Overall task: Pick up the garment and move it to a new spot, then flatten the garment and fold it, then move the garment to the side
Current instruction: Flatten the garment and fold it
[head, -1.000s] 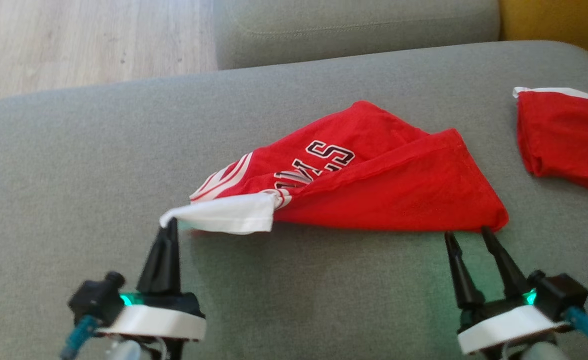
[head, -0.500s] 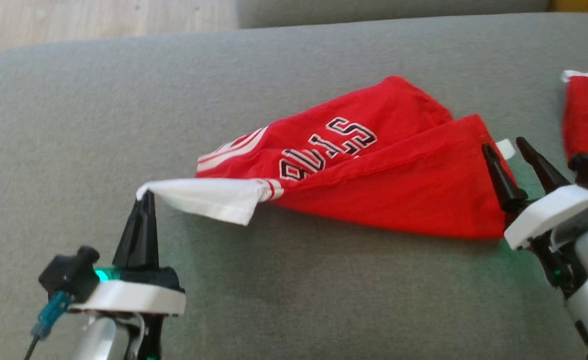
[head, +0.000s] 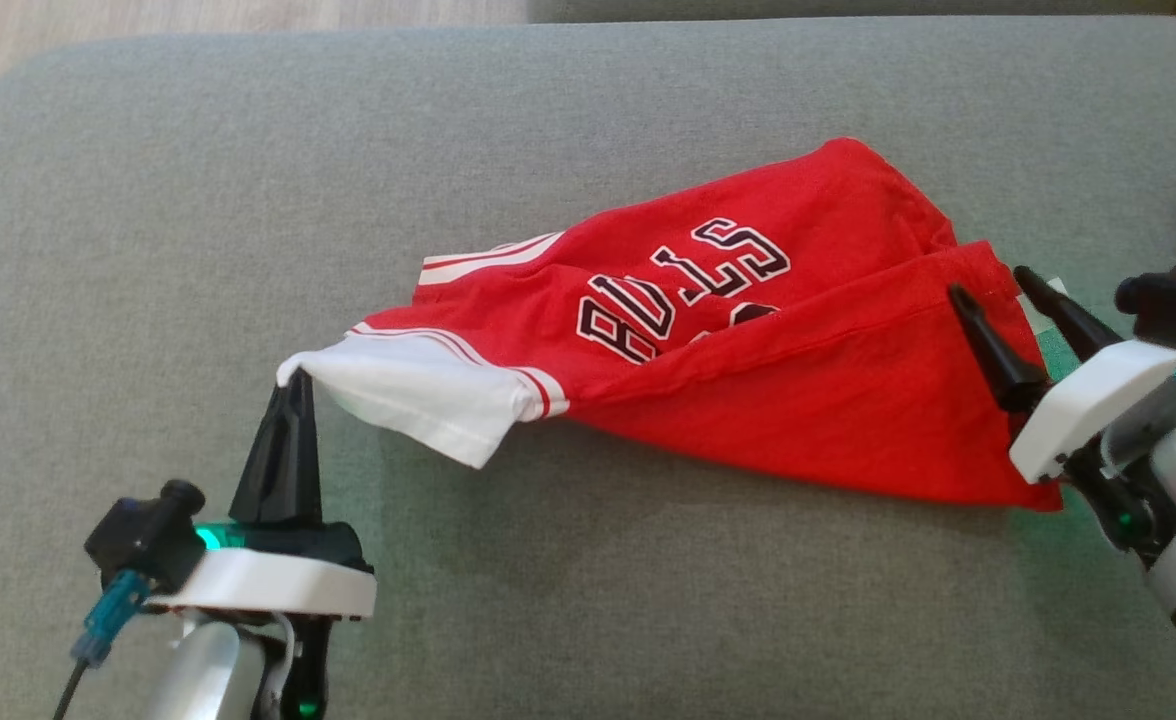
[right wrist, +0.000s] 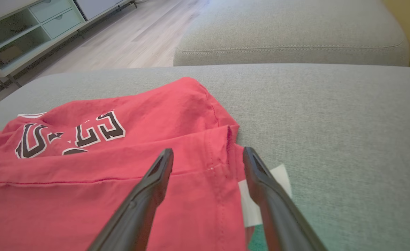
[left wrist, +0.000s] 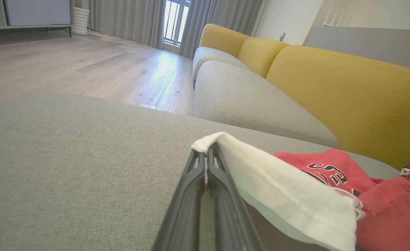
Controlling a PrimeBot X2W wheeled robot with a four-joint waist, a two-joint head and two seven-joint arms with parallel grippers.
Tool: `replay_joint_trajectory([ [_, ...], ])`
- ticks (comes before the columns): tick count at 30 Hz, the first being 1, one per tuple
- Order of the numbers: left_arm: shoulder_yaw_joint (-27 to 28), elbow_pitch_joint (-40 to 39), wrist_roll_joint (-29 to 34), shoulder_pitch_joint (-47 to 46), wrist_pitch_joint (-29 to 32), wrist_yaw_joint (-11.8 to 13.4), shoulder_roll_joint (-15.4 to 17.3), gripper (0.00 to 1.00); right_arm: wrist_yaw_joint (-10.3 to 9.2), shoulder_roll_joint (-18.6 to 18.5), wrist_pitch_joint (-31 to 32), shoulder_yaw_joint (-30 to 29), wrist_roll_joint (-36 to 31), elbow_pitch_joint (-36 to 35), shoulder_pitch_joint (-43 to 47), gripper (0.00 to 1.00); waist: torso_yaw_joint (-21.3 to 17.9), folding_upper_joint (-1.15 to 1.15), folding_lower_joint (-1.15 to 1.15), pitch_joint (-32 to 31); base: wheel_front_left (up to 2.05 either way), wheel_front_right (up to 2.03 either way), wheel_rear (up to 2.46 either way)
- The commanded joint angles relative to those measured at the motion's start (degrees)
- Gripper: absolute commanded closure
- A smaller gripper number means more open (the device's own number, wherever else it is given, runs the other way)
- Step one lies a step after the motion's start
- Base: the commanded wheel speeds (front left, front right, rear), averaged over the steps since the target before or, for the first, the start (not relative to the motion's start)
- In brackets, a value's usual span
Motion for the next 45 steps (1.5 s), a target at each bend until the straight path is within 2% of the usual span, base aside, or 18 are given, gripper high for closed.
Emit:
replay_joint_trajectory([
  [1,1.65,-1.22,0.21,-2.46,-0.59,-0.14,0.66,1.00,-0.05,-2.12,-1.04,1.61,0.77,-0.62,-1.38,0.00,0.18,0.00,-0.01,0.11,0.00,0.00,0.00],
  [11,0.67,-0.68,0.23,-2.92,-0.88,-0.30,0.20,1.00,-0.05,-2.48,-3.09,7.46,1.76,2.92,-4.74,0.00,0.28,0.00,-0.01,0.48,0.00,0.00,0.00],
  [12,0.62,-0.60,0.20,-2.99,-0.92,-0.34,0.19,1.00,-0.05,-2.41,-3.27,8.05,1.85,3.29,-5.11,0.12,0.30,0.00,-0.01,0.50,0.00,0.00,0.00],
  [16,0.38,-0.16,0.07,-3.33,-1.07,-0.53,0.09,1.00,-0.05,-2.48,-3.73,10.55,2.49,4.30,-6.16,1.00,0.49,0.00,-0.01,0.48,0.00,0.00,0.00],
  [23,0.61,-0.04,-0.55,-3.32,-1.54,-0.86,0.15,1.00,-0.05,-4.20,-6.93,12.55,4.76,4.94,-6.11,1.00,0.06,0.00,-0.01,-2.16,0.00,0.00,0.00],
  [30,3.42,-5.45,-5.15,-4.34,-0.26,-2.25,1.07,1.00,-0.05,-9.66,-9.90,10.22,9.69,-1.20,-4.98,1.00,-2.03,0.00,-0.01,-7.08,0.00,0.00,0.00],
  [38,6.91,-17.09,-11.76,-12.61,7.89,-3.06,4.41,1.00,-0.05,-18.87,-10.91,4.02,14.05,-14.29,-5.44,1.00,-4.55,0.00,-0.01,-11.96,0.00,0.00,0.00],
  [41,8.23,-20.80,-13.95,-18.65,11.93,-2.49,5.77,1.00,-0.05,-22.44,-9.77,1.23,15.68,-19.50,-6.56,1.00,-5.40,0.00,-0.01,-12.59,0.00,0.00,0.00],
  [45,9.42,-23.14,-16.67,-28.71,17.33,-1.12,6.92,1.00,-0.05,-25.46,-7.15,-2.59,17.29,-23.93,-9.86,1.00,-5.99,0.00,-0.01,-12.09,0.00,0.00,0.00],
])
